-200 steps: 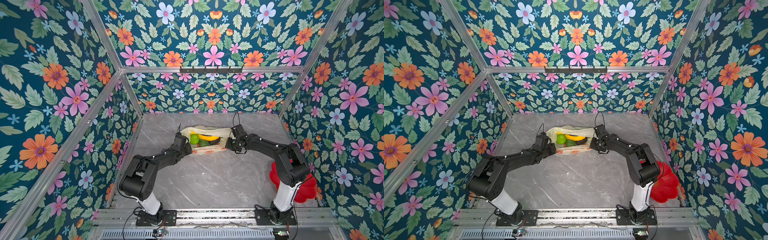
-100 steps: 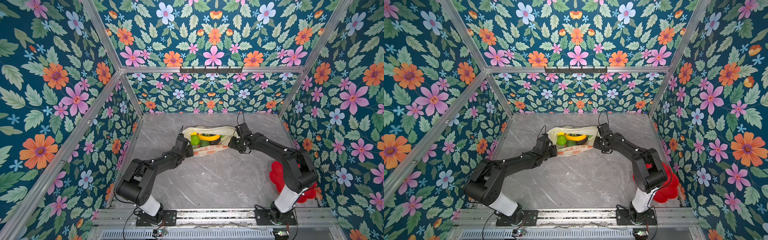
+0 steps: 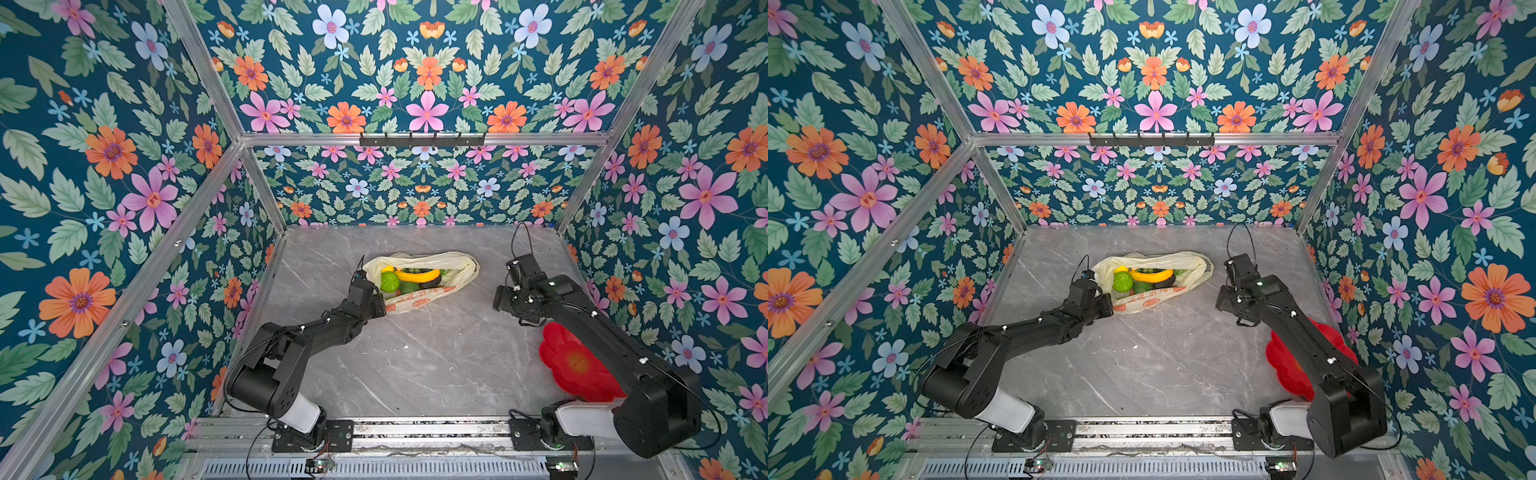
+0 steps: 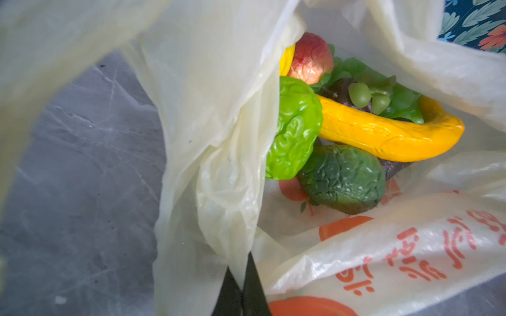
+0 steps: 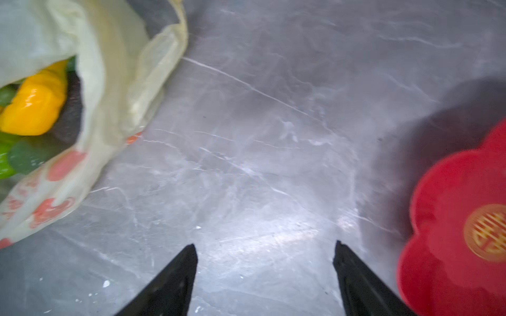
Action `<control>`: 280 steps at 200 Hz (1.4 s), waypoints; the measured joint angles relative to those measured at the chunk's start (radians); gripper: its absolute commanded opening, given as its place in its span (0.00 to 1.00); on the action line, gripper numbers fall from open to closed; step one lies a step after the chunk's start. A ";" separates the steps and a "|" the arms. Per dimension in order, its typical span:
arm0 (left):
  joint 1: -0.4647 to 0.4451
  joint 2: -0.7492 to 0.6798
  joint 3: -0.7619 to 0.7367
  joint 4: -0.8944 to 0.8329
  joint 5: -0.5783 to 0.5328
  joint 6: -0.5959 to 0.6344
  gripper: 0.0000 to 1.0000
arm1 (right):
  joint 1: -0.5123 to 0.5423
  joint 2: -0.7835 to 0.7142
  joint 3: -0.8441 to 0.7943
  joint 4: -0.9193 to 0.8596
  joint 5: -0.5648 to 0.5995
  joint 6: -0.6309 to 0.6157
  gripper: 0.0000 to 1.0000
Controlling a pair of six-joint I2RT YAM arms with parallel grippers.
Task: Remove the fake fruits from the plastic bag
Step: 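Release the bag with the right gripper and move it to the red flower plate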
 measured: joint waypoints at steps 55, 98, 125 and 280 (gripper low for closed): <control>0.000 -0.027 -0.008 0.002 0.000 -0.001 0.00 | -0.226 -0.140 -0.095 -0.094 -0.018 0.002 0.99; 0.000 -0.033 -0.007 -0.002 0.000 0.000 0.00 | -0.384 -0.170 -0.165 -0.103 -0.064 -0.005 0.99; 0.000 -0.039 -0.006 -0.009 -0.008 0.000 0.00 | -0.396 -0.139 -0.182 -0.083 -0.109 -0.002 0.98; 0.000 -0.031 0.001 -0.032 -0.017 0.000 0.00 | -0.402 -0.032 -0.368 0.093 -0.213 0.079 0.98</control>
